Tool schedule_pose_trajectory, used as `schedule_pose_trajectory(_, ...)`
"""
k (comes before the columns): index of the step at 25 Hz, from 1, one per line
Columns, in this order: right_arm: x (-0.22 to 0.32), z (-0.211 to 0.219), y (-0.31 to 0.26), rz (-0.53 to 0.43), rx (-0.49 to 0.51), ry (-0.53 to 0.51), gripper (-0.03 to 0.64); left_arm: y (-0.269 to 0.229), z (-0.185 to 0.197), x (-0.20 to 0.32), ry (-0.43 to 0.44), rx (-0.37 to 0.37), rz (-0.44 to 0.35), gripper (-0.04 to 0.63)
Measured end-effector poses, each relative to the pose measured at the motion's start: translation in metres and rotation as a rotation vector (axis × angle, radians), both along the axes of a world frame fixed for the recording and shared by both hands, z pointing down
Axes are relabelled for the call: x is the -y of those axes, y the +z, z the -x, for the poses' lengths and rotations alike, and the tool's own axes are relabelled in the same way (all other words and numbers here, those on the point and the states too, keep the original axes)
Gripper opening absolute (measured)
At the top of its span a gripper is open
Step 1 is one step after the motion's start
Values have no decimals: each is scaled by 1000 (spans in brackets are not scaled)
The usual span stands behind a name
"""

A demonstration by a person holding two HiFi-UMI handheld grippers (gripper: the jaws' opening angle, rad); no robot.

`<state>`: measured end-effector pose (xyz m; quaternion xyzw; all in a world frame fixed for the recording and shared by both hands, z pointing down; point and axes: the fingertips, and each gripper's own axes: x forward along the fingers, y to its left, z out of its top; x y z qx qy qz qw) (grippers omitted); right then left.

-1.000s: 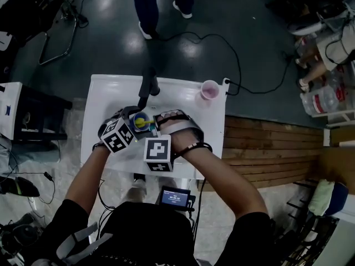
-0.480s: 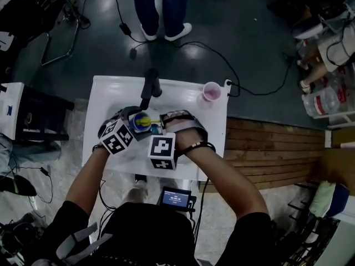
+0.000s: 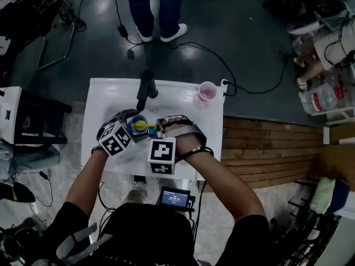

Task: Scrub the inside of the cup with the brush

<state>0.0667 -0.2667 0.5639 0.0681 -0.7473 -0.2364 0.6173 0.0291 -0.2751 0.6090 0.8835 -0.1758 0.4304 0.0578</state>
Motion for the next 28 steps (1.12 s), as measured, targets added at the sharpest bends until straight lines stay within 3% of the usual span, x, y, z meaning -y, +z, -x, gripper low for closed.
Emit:
schedule_pose_trajectory(16,0,-24,-11,47,71,193,41,-16,22,1,-79,-56,2,376)
schedule_pose_trajectory(28,-11,-45,-18,175,275,476,41,-44,36,0,-188,-165,-11,376)
